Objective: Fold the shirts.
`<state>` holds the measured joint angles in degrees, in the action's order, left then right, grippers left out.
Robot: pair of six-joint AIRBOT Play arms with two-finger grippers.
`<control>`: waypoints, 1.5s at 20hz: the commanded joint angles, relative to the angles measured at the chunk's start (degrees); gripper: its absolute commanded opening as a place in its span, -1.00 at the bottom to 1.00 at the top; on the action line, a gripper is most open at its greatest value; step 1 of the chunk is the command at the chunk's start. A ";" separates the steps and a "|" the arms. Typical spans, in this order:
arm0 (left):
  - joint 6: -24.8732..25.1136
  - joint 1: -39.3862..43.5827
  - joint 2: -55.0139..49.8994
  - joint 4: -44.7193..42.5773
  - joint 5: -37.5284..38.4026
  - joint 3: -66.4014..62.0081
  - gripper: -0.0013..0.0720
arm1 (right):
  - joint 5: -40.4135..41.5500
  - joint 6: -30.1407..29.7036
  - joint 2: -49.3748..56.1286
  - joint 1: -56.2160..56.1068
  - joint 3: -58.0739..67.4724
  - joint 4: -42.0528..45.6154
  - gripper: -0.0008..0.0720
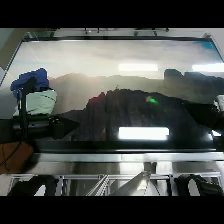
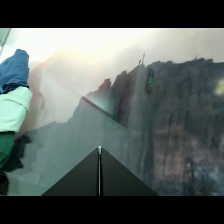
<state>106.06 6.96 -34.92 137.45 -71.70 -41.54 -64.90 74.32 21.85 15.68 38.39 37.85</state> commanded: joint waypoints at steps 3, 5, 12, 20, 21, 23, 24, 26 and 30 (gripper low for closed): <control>-4.20 -2.82 -0.57 -9.38 3.06 -2.27 1.00 | 1.64 0.68 -0.04 -0.07 -0.02 -3.74 -0.92; -7.45 -10.36 -3.98 -20.79 1.44 -8.04 1.00 | 1.70 0.68 -0.04 -0.07 -0.02 -4.55 -0.92; 1.92 -42.93 -33.77 -26.40 5.16 -29.75 1.00 | 7.74 0.68 0.46 -0.07 -0.02 -11.32 -0.92; 2.64 -33.90 -79.06 -26.45 3.30 -67.63 1.00 | 9.40 0.68 3.34 -0.07 -0.02 -11.37 -0.91; 1.46 -32.65 -83.30 -26.43 2.19 -72.32 1.00 | 9.40 0.68 3.96 -0.07 -0.02 -11.34 -0.91; 0.83 -30.93 -88.54 -26.53 1.18 -77.85 1.00 | 9.40 0.68 5.07 -0.07 -0.02 -11.37 -0.91; 0.83 -30.40 -89.55 -27.12 1.60 -78.38 1.00 | 9.40 0.68 5.44 -0.07 -0.02 -11.37 -0.91; 0.83 -29.68 -89.74 -31.56 3.37 -77.09 0.92 | 9.40 0.68 5.95 -0.07 -0.02 -11.37 -0.92; 1.11 -28.20 -87.65 -32.37 1.46 -75.91 -0.92 | 9.42 0.66 6.38 -0.07 -0.02 -11.34 -0.92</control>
<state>107.15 -22.50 -122.67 105.19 -68.84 -117.03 -55.53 74.98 27.75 15.66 38.39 26.48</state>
